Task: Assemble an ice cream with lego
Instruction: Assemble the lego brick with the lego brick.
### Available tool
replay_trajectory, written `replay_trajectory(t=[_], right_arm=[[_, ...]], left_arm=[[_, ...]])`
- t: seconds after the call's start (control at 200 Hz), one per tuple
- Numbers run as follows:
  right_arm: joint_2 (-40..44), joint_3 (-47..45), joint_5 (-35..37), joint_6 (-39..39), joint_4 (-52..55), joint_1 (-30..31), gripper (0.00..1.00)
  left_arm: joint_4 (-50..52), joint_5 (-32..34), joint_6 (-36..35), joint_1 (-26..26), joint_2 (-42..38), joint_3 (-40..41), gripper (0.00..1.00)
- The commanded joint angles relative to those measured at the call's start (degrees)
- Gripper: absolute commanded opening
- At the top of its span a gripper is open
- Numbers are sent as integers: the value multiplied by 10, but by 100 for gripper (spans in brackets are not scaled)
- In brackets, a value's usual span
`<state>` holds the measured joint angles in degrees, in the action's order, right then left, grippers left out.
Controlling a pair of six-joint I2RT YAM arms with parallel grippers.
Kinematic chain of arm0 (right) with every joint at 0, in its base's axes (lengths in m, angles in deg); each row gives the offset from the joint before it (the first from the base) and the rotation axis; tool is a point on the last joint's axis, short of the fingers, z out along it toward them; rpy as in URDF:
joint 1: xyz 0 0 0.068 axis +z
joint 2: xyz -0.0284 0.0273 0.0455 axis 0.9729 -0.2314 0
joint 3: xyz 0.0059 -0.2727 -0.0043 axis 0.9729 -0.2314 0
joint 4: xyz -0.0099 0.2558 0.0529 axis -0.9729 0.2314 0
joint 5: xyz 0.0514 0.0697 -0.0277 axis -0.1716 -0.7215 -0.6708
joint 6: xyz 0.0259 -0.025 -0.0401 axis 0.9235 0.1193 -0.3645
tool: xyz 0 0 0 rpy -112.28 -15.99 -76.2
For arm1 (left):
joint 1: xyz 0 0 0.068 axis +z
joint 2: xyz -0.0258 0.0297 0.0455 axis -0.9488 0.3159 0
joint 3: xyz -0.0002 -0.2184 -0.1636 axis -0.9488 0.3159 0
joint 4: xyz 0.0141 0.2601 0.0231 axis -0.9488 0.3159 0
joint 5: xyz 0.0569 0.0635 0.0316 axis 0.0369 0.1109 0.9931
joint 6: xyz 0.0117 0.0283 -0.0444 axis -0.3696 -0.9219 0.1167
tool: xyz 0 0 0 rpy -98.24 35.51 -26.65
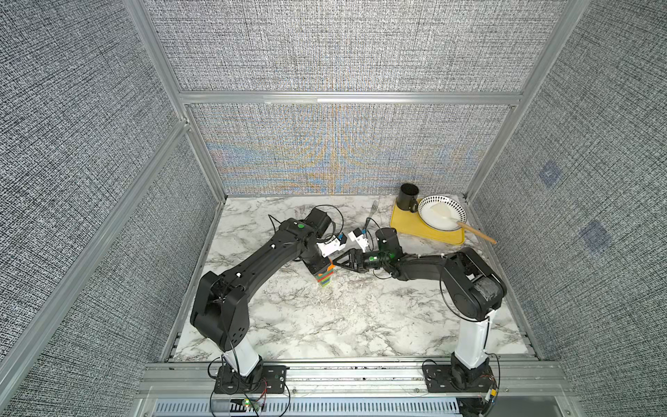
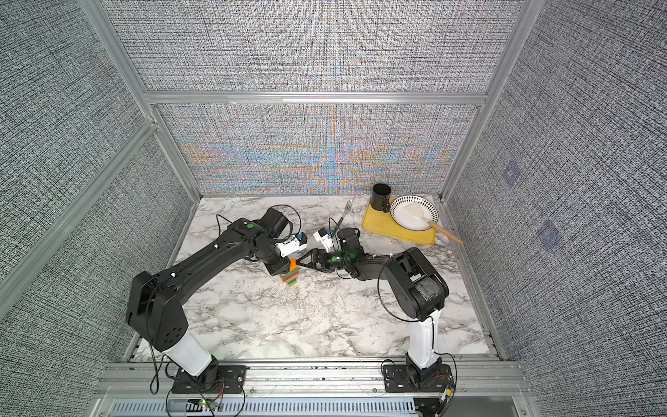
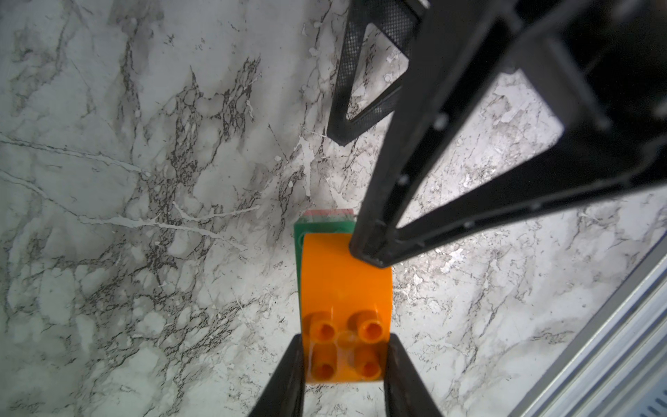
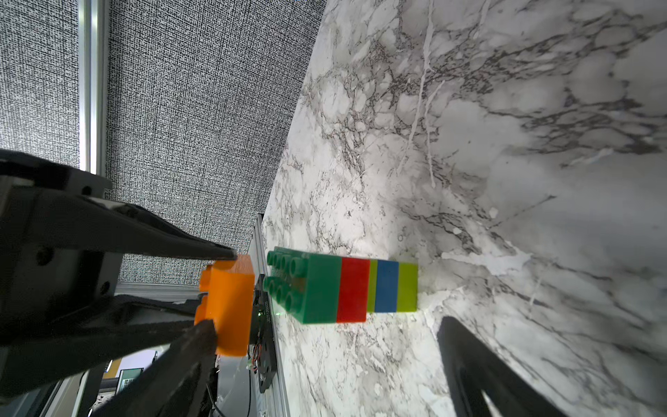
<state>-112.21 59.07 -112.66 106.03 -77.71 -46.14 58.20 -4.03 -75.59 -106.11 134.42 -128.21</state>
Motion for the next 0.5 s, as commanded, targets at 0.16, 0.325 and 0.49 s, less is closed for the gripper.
replay_trajectory(t=[0.16,0.325,0.49], right_arm=[[-8,4,-11,6,-16,2,97],[-12,7,-14,6,-16,5,97],[-23,13,-17,5,-12,7,97]], left_arm=[[5,26,34,-5,14,-4,2],[1,44,38,-5,7,-7,2],[-4,39,39,-5,3,-2,2]])
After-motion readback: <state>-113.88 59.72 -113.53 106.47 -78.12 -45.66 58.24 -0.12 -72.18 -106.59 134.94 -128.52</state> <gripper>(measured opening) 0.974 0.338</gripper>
